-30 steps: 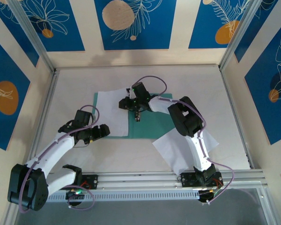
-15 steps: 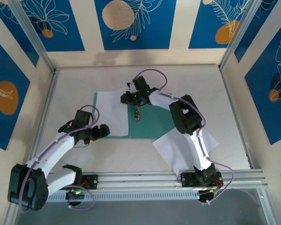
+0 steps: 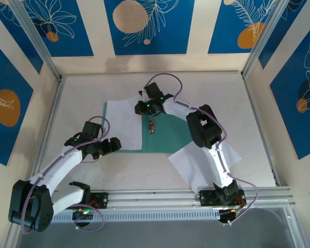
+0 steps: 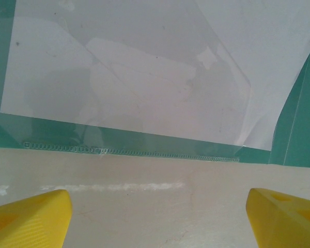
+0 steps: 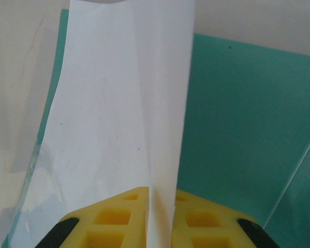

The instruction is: Put the files into the folder

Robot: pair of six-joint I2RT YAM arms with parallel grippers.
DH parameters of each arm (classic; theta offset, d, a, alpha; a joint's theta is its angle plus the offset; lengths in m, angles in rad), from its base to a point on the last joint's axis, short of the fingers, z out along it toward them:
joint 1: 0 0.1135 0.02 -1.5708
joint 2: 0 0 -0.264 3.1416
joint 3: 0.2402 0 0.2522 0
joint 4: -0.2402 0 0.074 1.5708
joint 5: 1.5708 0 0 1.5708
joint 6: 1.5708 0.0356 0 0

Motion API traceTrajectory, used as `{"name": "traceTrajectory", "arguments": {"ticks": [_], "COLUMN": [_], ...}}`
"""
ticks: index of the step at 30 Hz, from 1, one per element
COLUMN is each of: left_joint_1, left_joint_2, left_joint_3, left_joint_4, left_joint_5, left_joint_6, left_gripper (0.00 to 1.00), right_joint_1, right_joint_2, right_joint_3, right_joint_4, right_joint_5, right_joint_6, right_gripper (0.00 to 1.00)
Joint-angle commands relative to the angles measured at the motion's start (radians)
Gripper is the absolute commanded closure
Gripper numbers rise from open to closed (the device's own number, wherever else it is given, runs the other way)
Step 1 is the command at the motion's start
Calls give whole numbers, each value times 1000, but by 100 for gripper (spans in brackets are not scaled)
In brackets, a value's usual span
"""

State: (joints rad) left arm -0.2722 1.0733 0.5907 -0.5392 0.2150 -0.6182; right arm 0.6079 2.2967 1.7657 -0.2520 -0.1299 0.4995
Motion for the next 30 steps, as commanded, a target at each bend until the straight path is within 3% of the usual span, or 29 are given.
{"name": "traceTrajectory", "arguments": {"ticks": [1, 10, 30], "left_joint_1": [13, 14, 14], "left_joint_2": [11, 10, 11], "left_joint_3": [-14, -12, -9], "left_joint_4": [7, -4, 3], "left_joint_5": [0, -7, -23], "left_joint_6": [15, 23, 24], "left_gripper": [12, 12, 12], "right_joint_1": [7, 6, 5], "right_joint_2": [20, 15, 47], "right_joint_3": [13, -31, -38], "right_joint_4": [-10, 79, 135], "right_joint_5": [-13, -84, -105], "right_joint_6": [-18, 38, 94], "right_gripper": [88, 100, 100]}}
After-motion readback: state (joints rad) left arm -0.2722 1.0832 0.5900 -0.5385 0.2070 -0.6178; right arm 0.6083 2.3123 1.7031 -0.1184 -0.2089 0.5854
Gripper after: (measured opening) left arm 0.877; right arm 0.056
